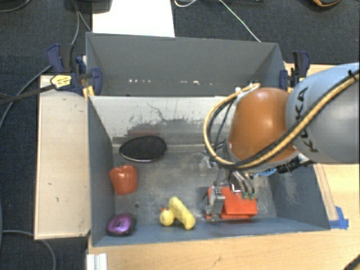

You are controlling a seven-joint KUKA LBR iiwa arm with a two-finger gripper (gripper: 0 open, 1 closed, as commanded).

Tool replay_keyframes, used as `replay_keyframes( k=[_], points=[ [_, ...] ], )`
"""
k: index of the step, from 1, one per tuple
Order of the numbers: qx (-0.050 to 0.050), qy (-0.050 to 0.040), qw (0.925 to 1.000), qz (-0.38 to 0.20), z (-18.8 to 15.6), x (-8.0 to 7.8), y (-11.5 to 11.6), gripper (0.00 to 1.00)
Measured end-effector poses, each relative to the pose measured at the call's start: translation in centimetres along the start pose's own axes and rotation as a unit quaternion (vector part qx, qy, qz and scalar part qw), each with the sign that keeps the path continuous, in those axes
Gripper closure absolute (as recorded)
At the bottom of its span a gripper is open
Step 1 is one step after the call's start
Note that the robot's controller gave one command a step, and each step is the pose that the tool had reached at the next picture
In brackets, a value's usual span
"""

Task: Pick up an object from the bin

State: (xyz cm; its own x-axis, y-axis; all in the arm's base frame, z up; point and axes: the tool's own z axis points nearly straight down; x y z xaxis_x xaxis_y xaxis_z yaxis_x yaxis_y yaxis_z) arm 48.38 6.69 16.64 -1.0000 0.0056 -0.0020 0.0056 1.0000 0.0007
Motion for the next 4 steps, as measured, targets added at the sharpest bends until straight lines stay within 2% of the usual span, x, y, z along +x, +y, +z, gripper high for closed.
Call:
replay_keyframes(
  k=[1, 2, 3, 4],
  points=[
    [0.000, 0.0000, 1.0000, 0.000, 0.0, 0.0, 0.0, 0.00],
    [0.000, 0.0008, 0.9969, -0.079, 6.5, -1.9, -6.4, 0.00],
    [0.000, -0.0039, 0.9972, -0.075, 9.0, -1.5, -4.9, 1.00],
    [0.000, -0.0039, 0.9972, -0.075, 9.0, -1.5, -4.9, 1.00]
  ],
)
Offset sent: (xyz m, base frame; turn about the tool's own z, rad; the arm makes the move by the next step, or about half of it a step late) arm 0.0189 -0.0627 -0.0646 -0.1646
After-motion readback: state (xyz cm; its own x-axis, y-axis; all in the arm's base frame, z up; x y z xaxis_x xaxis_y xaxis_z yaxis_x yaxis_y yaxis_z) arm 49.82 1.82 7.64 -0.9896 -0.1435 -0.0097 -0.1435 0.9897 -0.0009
